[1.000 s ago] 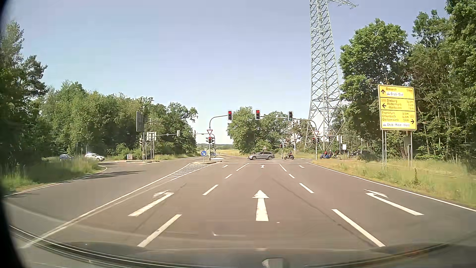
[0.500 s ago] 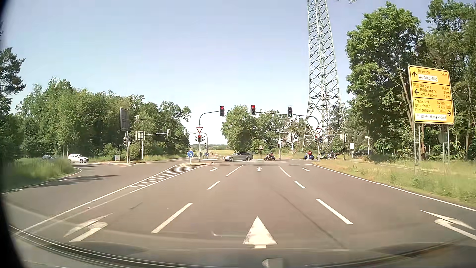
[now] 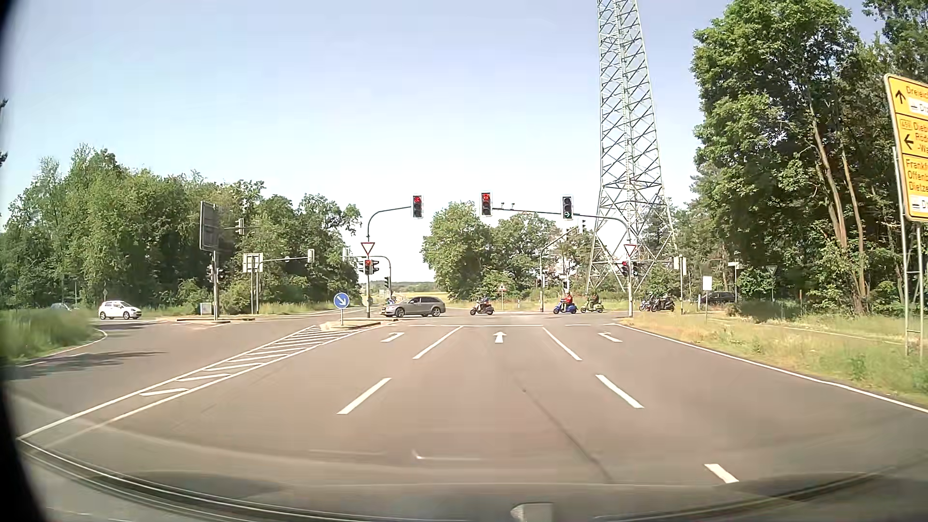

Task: Follow the waypoints while adhering to traffic rules and regulations

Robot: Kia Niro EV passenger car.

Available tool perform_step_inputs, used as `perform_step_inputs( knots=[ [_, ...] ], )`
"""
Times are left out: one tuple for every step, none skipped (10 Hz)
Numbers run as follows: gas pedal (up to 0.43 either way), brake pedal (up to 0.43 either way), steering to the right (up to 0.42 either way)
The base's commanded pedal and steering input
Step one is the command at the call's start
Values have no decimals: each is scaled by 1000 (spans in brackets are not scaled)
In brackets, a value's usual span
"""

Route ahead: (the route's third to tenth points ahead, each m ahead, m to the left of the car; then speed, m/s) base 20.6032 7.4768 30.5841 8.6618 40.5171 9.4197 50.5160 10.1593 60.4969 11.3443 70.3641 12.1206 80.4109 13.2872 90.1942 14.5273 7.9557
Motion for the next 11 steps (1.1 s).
perform_step_inputs(
  knots=[
    [0,268,7],
    [0,268,7],
    [0,268,7],
    [0,268,7],
    [0,268,7],
    [0,268,7],
    [0,268,8],
    [0,268,8],
    [0,274,8],
    [0,274,8],
    [0,274,8]
  ],
)
